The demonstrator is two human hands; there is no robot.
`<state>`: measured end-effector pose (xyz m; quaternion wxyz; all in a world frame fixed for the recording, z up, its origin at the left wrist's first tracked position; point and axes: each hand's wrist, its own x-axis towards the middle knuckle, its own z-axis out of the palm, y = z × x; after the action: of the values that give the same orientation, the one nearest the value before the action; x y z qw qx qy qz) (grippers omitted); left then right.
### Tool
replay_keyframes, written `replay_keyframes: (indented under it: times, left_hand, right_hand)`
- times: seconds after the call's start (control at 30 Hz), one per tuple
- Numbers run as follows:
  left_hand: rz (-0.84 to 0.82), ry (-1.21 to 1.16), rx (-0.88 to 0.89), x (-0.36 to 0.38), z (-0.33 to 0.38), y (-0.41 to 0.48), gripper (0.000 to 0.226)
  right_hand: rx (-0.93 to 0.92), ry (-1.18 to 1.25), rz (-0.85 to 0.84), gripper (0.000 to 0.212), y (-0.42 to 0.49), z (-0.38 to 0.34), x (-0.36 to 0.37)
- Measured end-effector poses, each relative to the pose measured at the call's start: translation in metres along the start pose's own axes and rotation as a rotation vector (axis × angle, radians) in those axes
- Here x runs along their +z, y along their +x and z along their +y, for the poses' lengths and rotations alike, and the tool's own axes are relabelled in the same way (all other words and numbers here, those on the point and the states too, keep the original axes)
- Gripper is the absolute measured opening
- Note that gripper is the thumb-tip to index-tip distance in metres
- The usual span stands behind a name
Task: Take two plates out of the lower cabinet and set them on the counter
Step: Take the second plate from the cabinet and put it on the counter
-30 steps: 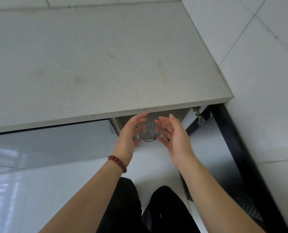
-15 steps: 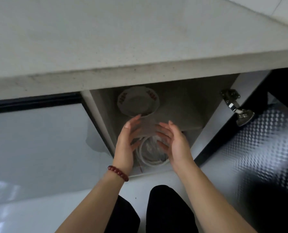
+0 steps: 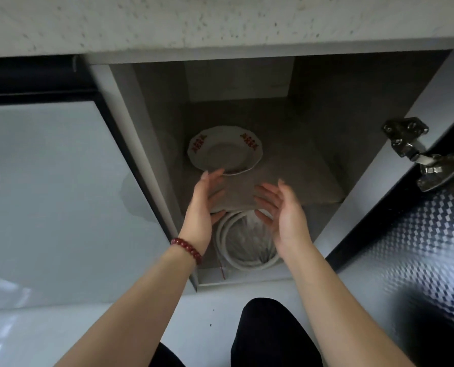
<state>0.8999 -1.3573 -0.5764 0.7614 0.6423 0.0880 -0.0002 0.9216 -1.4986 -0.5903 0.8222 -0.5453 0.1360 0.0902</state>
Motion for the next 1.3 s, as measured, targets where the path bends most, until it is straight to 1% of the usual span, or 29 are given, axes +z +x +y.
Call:
replay_keyframes:
  times: [0.1,0.17,0.2,0.23,0.3,0.33,0.37,0.43,0.63,0.77,0.9,0.97,1.17,1.3]
  left_hand:
    - [0.012,-0.009,-0.023,0.000,-0.006,0.010,0.048]
    - [0.010,0.056,-0.033,-0.001,-0.015,0.014,0.054]
    - [0.009,0.157,-0.012,-0.002,-0.019,0.016,0.061]
    - [0.000,0.324,0.047,-0.004,-0.023,0.018,0.066]
    - [-0.065,0.777,0.241,-0.007,-0.029,0.022,0.066]
    - [-0.099,0.968,0.319,-0.007,-0.032,0.023,0.065]
    - [-0.125,1.092,0.368,-0.006,-0.033,0.024,0.064]
    - [-0.148,1.203,0.404,-0.003,-0.037,0.026,0.064]
    - [-0.133,1.519,0.398,-0.001,-0.048,0.047,0.062]
    - [-0.176,1.593,0.372,0.005,-0.048,0.064,0.063]
    - [-0.223,1.568,0.214,0.013,-0.046,0.077,0.064]
    - [-0.242,1.579,0.176,0.017,-0.046,0.080,0.065]
    - [-0.204,1.521,0.217,0.022,-0.043,0.076,0.065]
    - [-0.178,1.476,0.212,0.024,-0.043,0.071,0.067]
  right_hand:
    - [0.026,0.005,0.006,0.035,0.012,-0.003,0.004]
    - [0.033,0.002,0.007,0.034,0.017,-0.004,0.005]
    - [0.028,-0.006,0.007,0.034,0.018,-0.005,0.004]
    - [0.019,-0.012,0.008,0.034,0.017,-0.005,0.001]
    - [-0.008,-0.007,0.016,0.035,0.015,-0.004,-0.007]
    - [-0.020,-0.001,0.023,0.035,0.013,-0.003,-0.013]
    - [-0.029,0.003,0.033,0.035,0.011,-0.002,-0.019]
    - [-0.035,0.019,0.055,0.036,0.008,0.001,-0.032]
    - [-0.052,0.067,0.053,0.037,0.008,0.008,-0.053]
    - [-0.068,0.071,0.043,0.037,0.005,0.013,-0.057]
    - [-0.063,0.065,0.045,0.038,0.003,0.016,-0.065]
    - [-0.069,0.063,0.047,0.039,0.003,0.015,-0.069]
    - [-0.075,0.068,0.062,0.039,0.001,0.016,-0.074]
    - [-0.061,0.061,0.057,0.039,-0.002,0.019,-0.073]
